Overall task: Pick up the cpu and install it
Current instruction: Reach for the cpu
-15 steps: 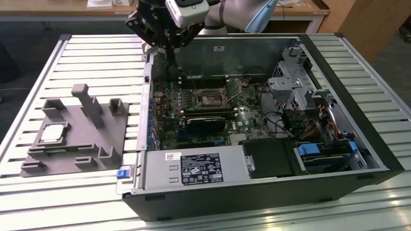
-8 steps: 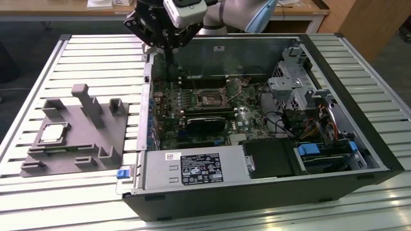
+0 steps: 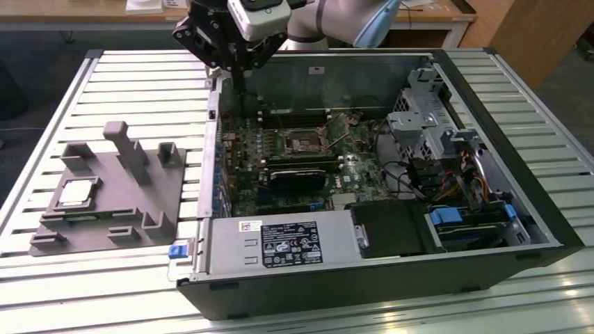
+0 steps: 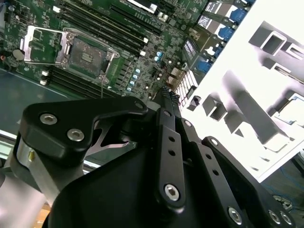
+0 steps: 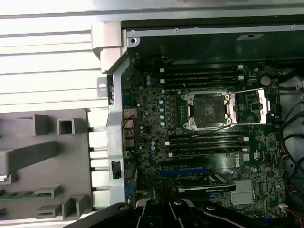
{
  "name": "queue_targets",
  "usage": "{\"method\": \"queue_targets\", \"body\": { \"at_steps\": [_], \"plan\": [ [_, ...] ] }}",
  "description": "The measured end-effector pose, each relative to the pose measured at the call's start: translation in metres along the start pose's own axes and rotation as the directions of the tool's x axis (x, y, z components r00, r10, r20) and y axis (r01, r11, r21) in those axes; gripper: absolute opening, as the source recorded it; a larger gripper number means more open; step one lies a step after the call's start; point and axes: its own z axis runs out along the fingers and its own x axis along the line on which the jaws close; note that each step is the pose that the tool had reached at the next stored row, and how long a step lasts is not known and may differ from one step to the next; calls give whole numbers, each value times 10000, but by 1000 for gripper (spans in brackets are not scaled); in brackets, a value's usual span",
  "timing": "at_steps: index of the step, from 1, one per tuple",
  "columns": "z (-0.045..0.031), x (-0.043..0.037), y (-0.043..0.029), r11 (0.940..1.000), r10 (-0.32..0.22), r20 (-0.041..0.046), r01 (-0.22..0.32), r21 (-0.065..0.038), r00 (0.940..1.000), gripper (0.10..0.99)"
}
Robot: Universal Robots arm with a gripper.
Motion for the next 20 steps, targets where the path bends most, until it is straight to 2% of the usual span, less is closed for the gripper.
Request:
{"method": "queue_targets", "body": {
  "at_steps": [8, 20],
  "plan": [
    [4, 115, -9, 10000, 0, -1, 0, -1, 10000, 106],
    [11, 223, -17, 10000, 0, -4, 0, -1, 10000, 106]
  ]
}}
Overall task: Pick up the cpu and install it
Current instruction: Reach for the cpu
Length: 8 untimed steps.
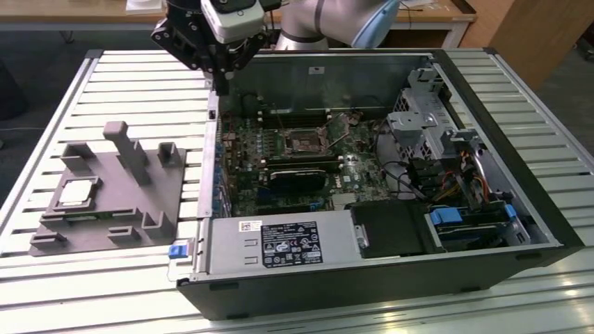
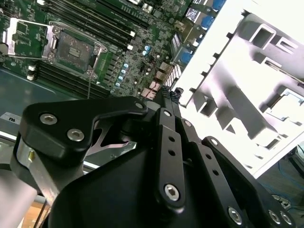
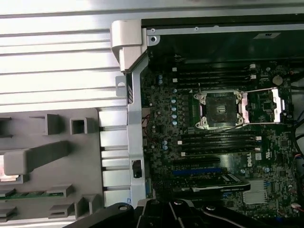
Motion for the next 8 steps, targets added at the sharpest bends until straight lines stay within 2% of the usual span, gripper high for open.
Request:
{"method": "queue_targets", "body": {
  "at_steps": [8],
  "plan": [
    [5, 69, -6, 10000, -1, -1, 1, 0, 10000, 106]
  ]
}}
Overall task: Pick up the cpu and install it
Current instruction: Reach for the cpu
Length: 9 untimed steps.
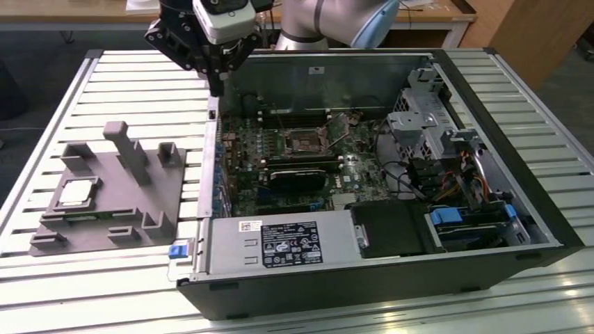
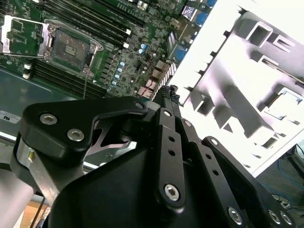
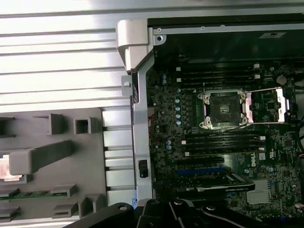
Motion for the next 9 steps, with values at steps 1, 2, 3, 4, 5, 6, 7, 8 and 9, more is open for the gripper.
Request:
{"method": "queue_targets", "body": {
  "at_steps": [1, 2, 3, 4, 5, 6, 7, 8, 9],
  "plan": [
    [1, 8, -1, 10000, 0, 0, 0, 0, 10000, 106],
    [2, 16, -1, 10000, 0, 0, 0, 0, 10000, 106],
    [2, 25, -2, 10000, 0, -1, 0, 0, 10000, 106],
    [3, 34, -3, 10000, 1, 0, -1, 0, 10000, 106],
    [4, 42, -3, 10000, 1, 0, -1, 0, 10000, 106],
    [4, 50, -4, 10000, 1, 0, -1, 0, 10000, 106],
    [5, 58, -5, 10000, 1, -1, -1, 0, 10000, 106],
    [5, 66, -5, 10000, 1, 0, -1, 0, 10000, 106],
    [6, 74, -6, 10000, 1, -1, -1, 0, 10000, 106]
  ]
}}
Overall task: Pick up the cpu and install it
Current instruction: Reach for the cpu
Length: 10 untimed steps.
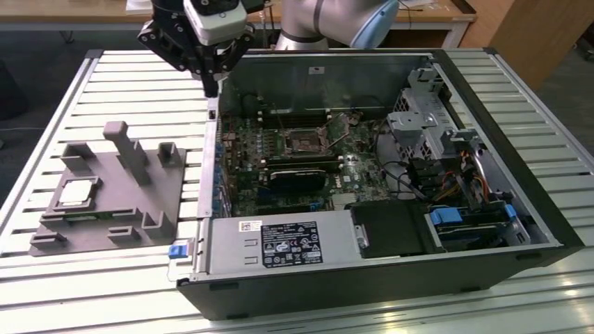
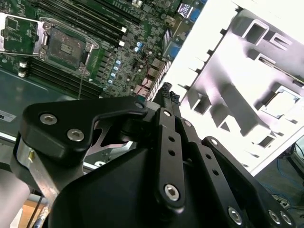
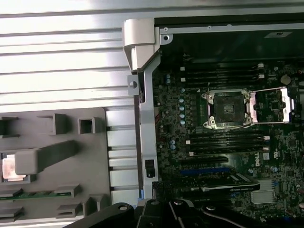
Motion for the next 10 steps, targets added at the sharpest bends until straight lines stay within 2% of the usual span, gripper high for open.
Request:
{"method": "queue_targets", "body": {
  "at_steps": [10],
  "plan": [
    [5, 72, -6, 10000, 0, 0, 0, 0, 10000, 106]
  ]
}}
